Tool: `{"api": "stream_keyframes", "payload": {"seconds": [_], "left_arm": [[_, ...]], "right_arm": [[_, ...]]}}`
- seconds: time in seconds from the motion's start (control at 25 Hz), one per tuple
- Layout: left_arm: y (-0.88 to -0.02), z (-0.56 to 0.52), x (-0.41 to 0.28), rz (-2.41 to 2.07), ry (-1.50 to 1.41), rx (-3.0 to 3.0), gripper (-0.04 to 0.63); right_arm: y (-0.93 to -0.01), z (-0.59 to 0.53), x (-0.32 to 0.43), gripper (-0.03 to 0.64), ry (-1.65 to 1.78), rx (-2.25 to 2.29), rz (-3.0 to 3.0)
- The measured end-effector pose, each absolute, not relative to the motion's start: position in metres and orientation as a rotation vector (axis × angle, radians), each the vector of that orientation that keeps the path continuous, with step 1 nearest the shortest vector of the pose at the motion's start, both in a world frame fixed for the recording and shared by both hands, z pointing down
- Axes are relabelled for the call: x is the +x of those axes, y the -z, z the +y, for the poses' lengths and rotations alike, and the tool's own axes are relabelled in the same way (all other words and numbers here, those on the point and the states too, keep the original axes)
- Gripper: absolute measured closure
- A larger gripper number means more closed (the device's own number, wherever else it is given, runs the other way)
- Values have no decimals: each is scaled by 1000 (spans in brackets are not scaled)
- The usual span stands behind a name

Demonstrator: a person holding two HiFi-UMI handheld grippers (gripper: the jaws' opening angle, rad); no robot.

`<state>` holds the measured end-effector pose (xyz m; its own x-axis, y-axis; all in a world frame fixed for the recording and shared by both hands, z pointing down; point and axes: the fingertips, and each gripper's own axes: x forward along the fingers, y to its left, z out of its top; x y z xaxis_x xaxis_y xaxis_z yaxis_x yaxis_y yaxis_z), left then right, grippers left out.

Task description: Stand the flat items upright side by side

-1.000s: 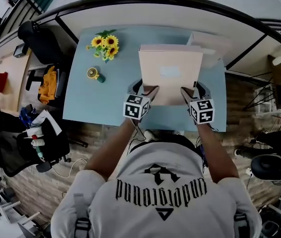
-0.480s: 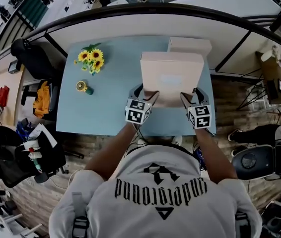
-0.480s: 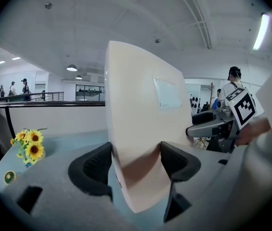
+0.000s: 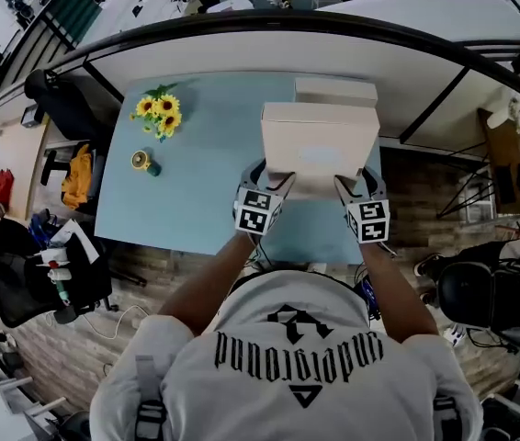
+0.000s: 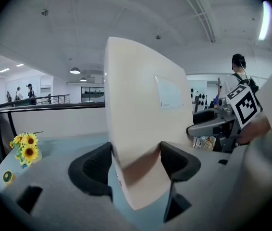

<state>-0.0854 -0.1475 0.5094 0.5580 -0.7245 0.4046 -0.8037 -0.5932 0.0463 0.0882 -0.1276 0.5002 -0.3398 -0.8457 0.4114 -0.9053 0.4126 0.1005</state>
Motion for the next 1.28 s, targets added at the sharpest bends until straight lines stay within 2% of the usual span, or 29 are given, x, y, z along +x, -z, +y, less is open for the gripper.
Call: {"api": "stream_keyframes", "payload": {"seconds": [0.52,1.28], "left_arm": [[-525,-158,-18,-1414,-552,2513,268],[-585,-207,-15,-1376,-648,2518,268]], "right_arm": [[-523,-152,155,319,-166,1398,-2337],[-576,-196,159,325,-196,1433,-2251]]}}
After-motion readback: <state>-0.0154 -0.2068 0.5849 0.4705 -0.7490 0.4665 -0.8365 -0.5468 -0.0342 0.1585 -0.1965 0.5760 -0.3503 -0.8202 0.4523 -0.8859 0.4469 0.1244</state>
